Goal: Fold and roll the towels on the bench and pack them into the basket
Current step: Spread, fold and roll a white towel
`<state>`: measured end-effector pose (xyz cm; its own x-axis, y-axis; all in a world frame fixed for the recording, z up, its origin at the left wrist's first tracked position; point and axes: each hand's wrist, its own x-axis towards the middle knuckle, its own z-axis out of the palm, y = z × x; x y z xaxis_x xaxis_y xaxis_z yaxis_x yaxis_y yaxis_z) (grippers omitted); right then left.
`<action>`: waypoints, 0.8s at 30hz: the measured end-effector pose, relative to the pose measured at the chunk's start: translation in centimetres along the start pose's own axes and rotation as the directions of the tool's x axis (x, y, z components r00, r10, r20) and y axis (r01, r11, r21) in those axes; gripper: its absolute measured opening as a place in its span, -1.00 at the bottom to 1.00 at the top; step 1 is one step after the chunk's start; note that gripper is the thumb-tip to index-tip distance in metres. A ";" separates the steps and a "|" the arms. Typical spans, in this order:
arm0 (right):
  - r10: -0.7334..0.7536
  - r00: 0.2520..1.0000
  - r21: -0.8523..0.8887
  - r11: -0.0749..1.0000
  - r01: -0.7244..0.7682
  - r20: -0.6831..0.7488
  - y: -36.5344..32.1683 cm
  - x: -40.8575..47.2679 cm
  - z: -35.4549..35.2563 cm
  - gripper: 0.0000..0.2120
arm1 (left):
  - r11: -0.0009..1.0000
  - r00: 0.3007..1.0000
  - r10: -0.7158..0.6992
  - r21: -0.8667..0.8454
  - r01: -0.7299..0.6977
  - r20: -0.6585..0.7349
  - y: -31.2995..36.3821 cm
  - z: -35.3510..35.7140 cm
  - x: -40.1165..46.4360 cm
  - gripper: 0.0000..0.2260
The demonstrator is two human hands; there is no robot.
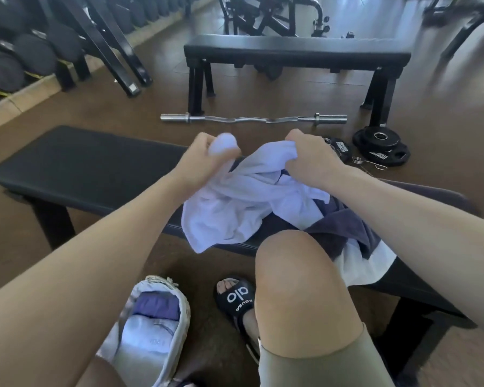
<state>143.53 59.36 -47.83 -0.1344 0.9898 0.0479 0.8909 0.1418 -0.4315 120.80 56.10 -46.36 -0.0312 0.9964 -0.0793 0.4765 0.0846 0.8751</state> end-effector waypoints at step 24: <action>-0.004 0.975 -0.062 0.998 0.018 0.221 1.0 -1.3 2.4 -0.55 | 0.867 0.944 0.011 -0.467 -0.173 -0.330 3.6 0.5 0.9 -0.79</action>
<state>143.57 58.21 -50.44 -0.2305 0.9613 -0.1511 0.9134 0.1602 -0.3741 122.90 57.32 -43.49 -0.3141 0.9449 0.0920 0.0077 -0.0943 0.9955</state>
